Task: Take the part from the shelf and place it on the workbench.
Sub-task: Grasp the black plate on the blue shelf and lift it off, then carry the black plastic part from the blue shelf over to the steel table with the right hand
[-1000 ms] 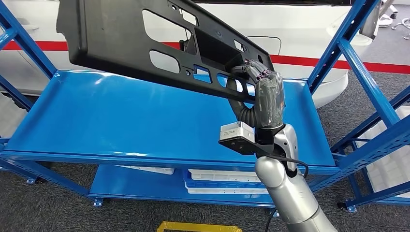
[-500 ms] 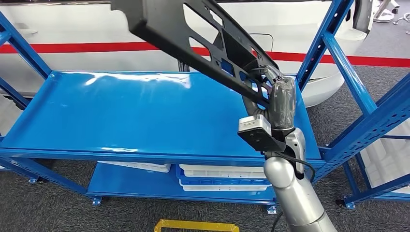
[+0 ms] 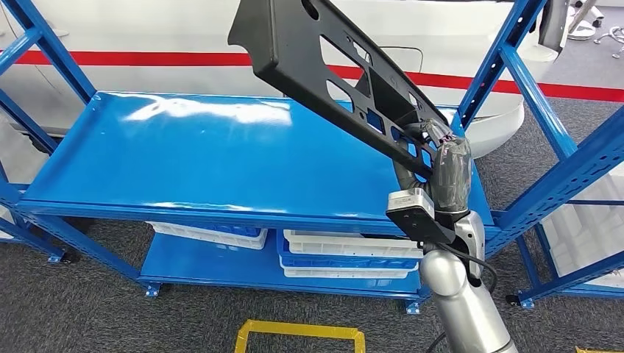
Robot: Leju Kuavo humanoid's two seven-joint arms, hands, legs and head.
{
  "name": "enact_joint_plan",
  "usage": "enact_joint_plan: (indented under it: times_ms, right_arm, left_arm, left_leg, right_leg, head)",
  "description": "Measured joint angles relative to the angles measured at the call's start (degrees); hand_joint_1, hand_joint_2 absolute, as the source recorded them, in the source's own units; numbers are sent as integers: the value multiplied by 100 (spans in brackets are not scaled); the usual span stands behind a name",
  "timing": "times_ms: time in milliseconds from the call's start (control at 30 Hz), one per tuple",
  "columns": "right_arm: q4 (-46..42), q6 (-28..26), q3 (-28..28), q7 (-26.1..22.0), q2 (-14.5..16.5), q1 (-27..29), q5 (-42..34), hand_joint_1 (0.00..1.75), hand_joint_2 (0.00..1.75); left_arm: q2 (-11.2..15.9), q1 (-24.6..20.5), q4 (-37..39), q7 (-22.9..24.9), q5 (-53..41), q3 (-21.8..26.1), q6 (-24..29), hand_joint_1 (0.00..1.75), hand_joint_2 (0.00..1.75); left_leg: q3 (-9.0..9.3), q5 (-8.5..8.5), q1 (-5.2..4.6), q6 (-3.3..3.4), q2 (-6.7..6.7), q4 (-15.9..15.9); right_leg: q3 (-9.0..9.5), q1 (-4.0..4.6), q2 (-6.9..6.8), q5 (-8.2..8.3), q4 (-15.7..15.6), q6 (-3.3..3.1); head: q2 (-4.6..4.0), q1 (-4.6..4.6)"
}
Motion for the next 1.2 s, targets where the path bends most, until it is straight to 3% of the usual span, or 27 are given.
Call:
enact_joint_plan:
  times_ms: [67, 100, 200, 267, 333, 367, 400, 433, 467, 567, 633, 700, 733, 800, 867, 900, 933, 967, 1000, 1067, 1133, 1200]
  right_arm:
    - [22, -2, -14, -27, 3, 3, -11, 175, 175]
    - [31, -4, -16, -33, 7, 17, -2, 175, 175]
    - [42, -21, -41, -3, 26, 126, 67, 175, 175]
    - [33, -51, -63, 21, 57, 222, 121, 175, 175]
    - [2, -86, -90, 24, 90, 336, 160, 175, 175]
    - [-16, -99, -106, 24, 101, 401, 173, 175, 175]
    - [-30, -109, -125, 24, 109, 470, 182, 175, 175]
    - [-40, -115, -141, 24, 113, 534, 186, 175, 175]
    - [-49, -116, -157, 23, 116, 590, 187, 175, 175]
    - [-96, -116, -187, 16, 128, 701, 193, 175, 175]
    - [-119, -111, -196, 14, 143, 732, 199, 175, 175]
    - [-122, -94, -200, 13, 155, 763, 199, 175, 175]
    - [-123, -86, -204, 13, 158, 781, 197, 175, 175]
    - [-127, -80, -214, 14, 160, 804, 190, 175, 175]
    - [-130, -75, -220, 15, 160, 834, 178, 175, 175]
    - [-130, -69, -222, 15, 160, 854, 160, 175, 175]
    - [-130, -62, -224, 15, 160, 873, 137, 175, 175]
    - [-130, -51, -225, 15, 160, 890, 111, 175, 175]
    - [-130, -44, -226, 15, 161, 906, 92, 175, 175]
    - [-132, -36, -225, 14, 169, 940, 77, 175, 175]
    - [-138, -37, -222, 10, 188, 1006, 76, 175, 175]
    - [-142, -46, -222, 7, 204, 1106, 80, 175, 175]
  left_arm:
    - [5, -2, 0, -11, -2, -1, -3, 0, 175]
    - [7, -4, -1, -6, -4, -2, 0, 0, 175]
    - [14, -2, -1, 33, -28, -4, 8, 0, 175]
    - [21, 3, 1, 56, -66, -13, 1, 0, 175]
    - [25, 5, 1, 71, -98, -27, -26, 0, 175]
    - [25, 4, 1, 73, -109, -33, -42, 0, 175]
    - [27, 4, 0, 73, -114, -37, -55, 0, 175]
    - [30, 4, 0, 73, -118, -40, -63, 0, 175]
    - [38, 4, -1, 72, -122, -45, -67, 0, 175]
    - [86, -15, -5, 66, -127, -64, -76, 0, 175]
    - [114, -34, -9, 52, -145, -69, -92, 0, 175]
    - [125, -41, -10, 38, -170, -73, -117, 0, 175]
    - [128, -46, -11, 35, -176, -76, -126, 0, 175]
    - [133, -58, -13, 31, -181, -82, -134, 0, 175]
    - [138, -65, -14, 30, -184, -85, -140, 0, 175]
    - [139, -65, -14, 28, -184, -86, -150, 0, 175]
    - [140, -65, -14, 26, -186, -88, -161, 0, 175]
    - [140, -64, -14, 24, -190, -92, -175, 0, 175]
    - [139, -65, -14, 22, -197, -102, -188, 0, 175]
    - [143, -68, -15, 22, -224, -122, -199, 0, 175]
    - [150, -74, -17, 34, -260, -133, -199, 0, 175]
    - [156, -72, -18, 62, -284, -136, -199, 0, 175]
  left_leg:
    - [-81, 44, -18, -60, -1, 57]
    - [-111, 65, -30, -90, -5, 87]
    - [-178, 100, -29, -178, -34, 143]
    - [-299, -186, -2, -237, -51, 401]
    - [-529, -730, 24, -300, -56, 1084]
    - [-638, -939, 36, -325, -56, 1465]
    - [-685, -1037, 49, -340, -55, 1736]
    - [-638, -1016, 58, -344, -55, 1811]
    - [-476, -900, 64, -336, -55, 1651]
    - [360, -557, 45, -234, -61, 444]
    - [596, -541, 7, -175, -63, 35]
    - [551, -469, -5, -108, -50, -16]
    - [514, -409, -2, -62, -37, -41]
    - [388, -260, 14, 24, -3, -86]
    - [232, -136, -3, 55, 13, -81]
    - [153, -74, -6, 54, 16, -78]
    - [77, -16, -6, 45, 20, -72]
    - [5, 41, -4, 28, 21, -65]
    - [-67, 91, -1, 6, 20, -51]
    - [-195, 167, -6, -57, 16, 9]
    - [-280, 231, -31, -123, 11, 76]
    - [-324, 290, -32, -167, 5, 106]
  right_leg:
    - [509, -4, 8, 119, -773, 25]
    - [611, 7, 15, 122, -954, 5]
    - [543, -11, 14, 157, -987, -90]
    - [465, -52, -3, 236, -989, -211]
    - [366, -30, -12, 332, -984, -308]
    - [311, -16, -16, 375, -981, -328]
    - [259, -3, -20, 414, -979, -333]
    - [212, 6, -23, 450, -978, -328]
    - [170, 13, -22, 485, -976, -318]
    - [80, 36, -12, 593, -973, -260]
    - [46, 45, -16, 664, -974, -184]
    - [19, 42, -24, 715, -973, -108]
    - [-29, 49, -22, 665, -921, -99]
    - [-225, 63, -13, 298, -518, -153]
    - [-462, 52, -8, -183, 218, -200]
    - [-515, 45, -8, -306, 534, -177]
    - [-490, 36, -8, -316, 696, -125]
    - [-355, 25, -9, -228, 640, -54]
    - [-116, 9, -10, -93, 369, 14]
    - [490, -12, -6, 49, -497, 78]
    - [781, 10, 5, -2, -1025, 33]
    - [744, 13, 9, -6, -1066, -46]
  head:
    - [0, -2]
    - [0, -2]
    - [0, -15]
    - [0, -33]
    - [0, -46]
    - [0, -46]
    - [0, -45]
    - [0, -46]
    - [0, -47]
    - [0, -46]
    - [0, -44]
    - [0, -47]
    - [0, -50]
    - [0, -24]
    - [0, 7]
    - [0, 12]
    - [0, 17]
    - [0, 24]
    - [0, 23]
    - [0, 25]
    - [0, 18]
    - [0, 0]
